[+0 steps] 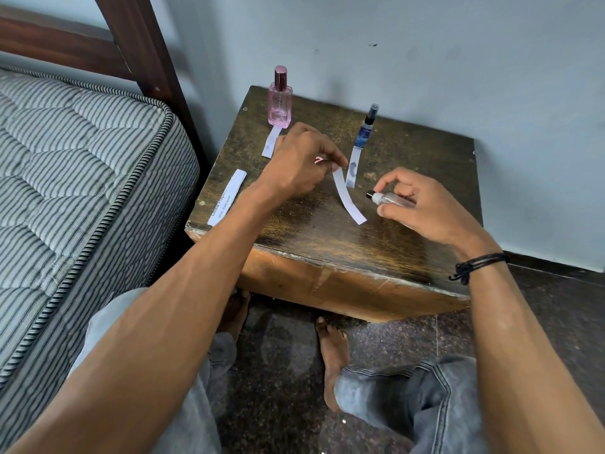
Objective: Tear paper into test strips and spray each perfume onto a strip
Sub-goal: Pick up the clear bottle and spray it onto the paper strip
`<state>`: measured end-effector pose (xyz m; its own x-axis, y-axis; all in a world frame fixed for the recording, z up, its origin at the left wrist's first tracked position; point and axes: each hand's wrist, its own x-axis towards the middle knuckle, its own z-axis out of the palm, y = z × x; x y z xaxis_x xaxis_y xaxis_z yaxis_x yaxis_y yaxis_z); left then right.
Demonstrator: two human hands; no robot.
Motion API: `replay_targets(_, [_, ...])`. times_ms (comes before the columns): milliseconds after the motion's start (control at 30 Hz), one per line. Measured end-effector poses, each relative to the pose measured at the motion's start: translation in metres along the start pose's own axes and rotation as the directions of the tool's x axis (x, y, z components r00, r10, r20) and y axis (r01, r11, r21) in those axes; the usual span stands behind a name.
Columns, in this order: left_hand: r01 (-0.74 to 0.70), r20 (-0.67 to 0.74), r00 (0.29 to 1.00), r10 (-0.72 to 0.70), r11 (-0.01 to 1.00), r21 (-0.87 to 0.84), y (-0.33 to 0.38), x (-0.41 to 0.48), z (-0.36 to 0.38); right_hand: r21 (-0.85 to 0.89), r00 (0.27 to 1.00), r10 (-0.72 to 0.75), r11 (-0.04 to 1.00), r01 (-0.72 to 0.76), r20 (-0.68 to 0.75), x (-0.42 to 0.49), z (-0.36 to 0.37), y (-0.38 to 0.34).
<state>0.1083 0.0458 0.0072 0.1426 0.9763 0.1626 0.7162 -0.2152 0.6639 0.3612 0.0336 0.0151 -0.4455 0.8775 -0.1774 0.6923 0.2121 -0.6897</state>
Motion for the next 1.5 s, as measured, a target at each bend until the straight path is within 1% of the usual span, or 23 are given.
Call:
replay_targets(133, [-0.001, -0.009, 1.0, 0.001, 1.0, -0.001, 0.0, 0.0, 0.001, -0.023, 0.999, -0.009, 1.0, 0.01, 0.039, 0.002, 0.009, -0.006])
replay_targets(267, [0.001, -0.003, 1.0, -0.001, 1.0, 0.002, 0.0, 0.0, 0.001, -0.139, 0.995, -0.018, 0.99, 0.031, 0.098, 0.005, 0.018, -0.012])
replay_targets(400, [0.006, -0.003, 1.0, -0.006, 1.0, 0.002, 0.0, 0.0, 0.001, -0.198, 0.997, -0.005, 0.98, 0.021, 0.083, 0.009, 0.021, -0.011])
replay_targets(700, [0.019, 0.002, 1.0, -0.019, 1.0, 0.005, 0.001, 0.0, 0.0, -0.345, 0.995, -0.005, 0.938, 0.037, 0.095, 0.013, 0.025, -0.014])
replay_targets(933, [0.026, 0.007, 1.0, -0.026, 1.0, -0.004, 0.001, -0.001, 0.0, -0.354, 0.994, 0.006, 0.935, 0.034, 0.111, 0.017, 0.024, -0.015])
replay_targets(1067, [0.031, -0.001, 1.0, -0.031, 1.0, -0.005, 0.001, -0.001, -0.002, -0.251, 0.995, 0.016, 0.968, 0.01, 0.103, 0.013, 0.02, -0.008])
replay_targets(1200, [0.03, 0.009, 1.0, -0.03, 1.0, 0.002, 0.002, 0.0, -0.002, -0.181, 0.999, 0.003, 0.984, 0.007, 0.054, 0.01, 0.018, -0.007])
replay_targets(1300, [0.029, 0.018, 0.999, -0.029, 0.999, 0.019, 0.002, 0.0, 0.0, -0.221, 0.999, -0.007, 0.975, 0.018, 0.049, 0.012, 0.021, -0.01])
replay_targets(1400, [0.028, 0.012, 1.0, -0.028, 1.0, 0.012, 0.001, 0.0, -0.001, -0.3, 0.997, 0.016, 0.954, 0.006, 0.072, 0.012, 0.023, -0.012])
replay_targets(1500, [0.02, 0.012, 1.0, -0.02, 1.0, 0.006, 0.001, 0.0, -0.001, -0.338, 0.996, 0.032, 0.941, -0.002, 0.084, 0.009, 0.019, -0.015])
